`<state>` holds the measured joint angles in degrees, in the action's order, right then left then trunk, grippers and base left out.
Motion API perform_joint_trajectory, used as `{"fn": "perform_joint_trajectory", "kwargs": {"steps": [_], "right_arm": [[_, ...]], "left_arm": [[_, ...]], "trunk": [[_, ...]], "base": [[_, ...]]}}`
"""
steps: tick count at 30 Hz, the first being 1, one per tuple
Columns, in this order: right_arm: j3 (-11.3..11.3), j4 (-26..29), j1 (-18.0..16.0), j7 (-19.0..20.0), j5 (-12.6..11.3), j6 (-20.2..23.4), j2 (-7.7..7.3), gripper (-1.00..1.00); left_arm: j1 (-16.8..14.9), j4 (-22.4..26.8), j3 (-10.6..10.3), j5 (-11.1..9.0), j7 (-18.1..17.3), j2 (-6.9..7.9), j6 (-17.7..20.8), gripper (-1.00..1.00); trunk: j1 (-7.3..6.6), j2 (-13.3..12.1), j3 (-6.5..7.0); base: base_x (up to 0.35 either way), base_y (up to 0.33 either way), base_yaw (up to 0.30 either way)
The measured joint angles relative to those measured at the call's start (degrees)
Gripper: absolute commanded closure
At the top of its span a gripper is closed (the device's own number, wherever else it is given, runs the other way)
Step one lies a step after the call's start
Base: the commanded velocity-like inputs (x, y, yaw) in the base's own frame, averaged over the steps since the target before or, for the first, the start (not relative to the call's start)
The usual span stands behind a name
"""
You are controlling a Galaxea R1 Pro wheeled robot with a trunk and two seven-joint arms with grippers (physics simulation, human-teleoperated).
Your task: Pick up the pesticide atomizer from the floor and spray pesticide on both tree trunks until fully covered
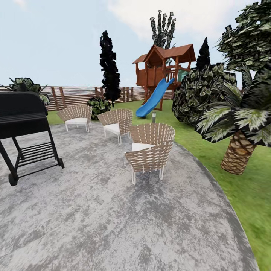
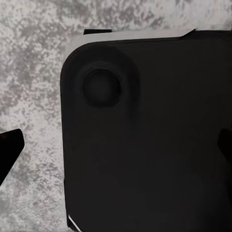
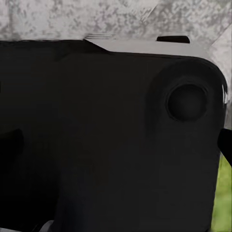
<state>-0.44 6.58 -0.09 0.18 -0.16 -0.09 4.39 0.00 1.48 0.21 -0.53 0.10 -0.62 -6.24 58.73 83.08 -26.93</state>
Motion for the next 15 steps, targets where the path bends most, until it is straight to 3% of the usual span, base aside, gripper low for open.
{"fn": "perform_joint_trajectory", "kwargs": {"steps": [7, 15], "right_arm": [[0.00, 0.01, 0.00, 0.00, -0.01, 0.00, 0.00, -1.00], [0.00, 0.04, 0.00, 0.00, 0.01, 0.00, -0.12, -1.00]], "left_arm": [[-0.06, 0.01, -0.03, 0.00, -0.01, 0.11, -0.04, -1.00], [-0.08, 0.05, -0.05, 0.08, 0.02, 0.25, -0.06, -1.00]], "trunk": [[0.00, 0.00, 0.00], [0.00, 0.00, 0.00]], "base": [[-0.141, 0.242, -0.300], [-0.023, 0.032, -0.300]]}}
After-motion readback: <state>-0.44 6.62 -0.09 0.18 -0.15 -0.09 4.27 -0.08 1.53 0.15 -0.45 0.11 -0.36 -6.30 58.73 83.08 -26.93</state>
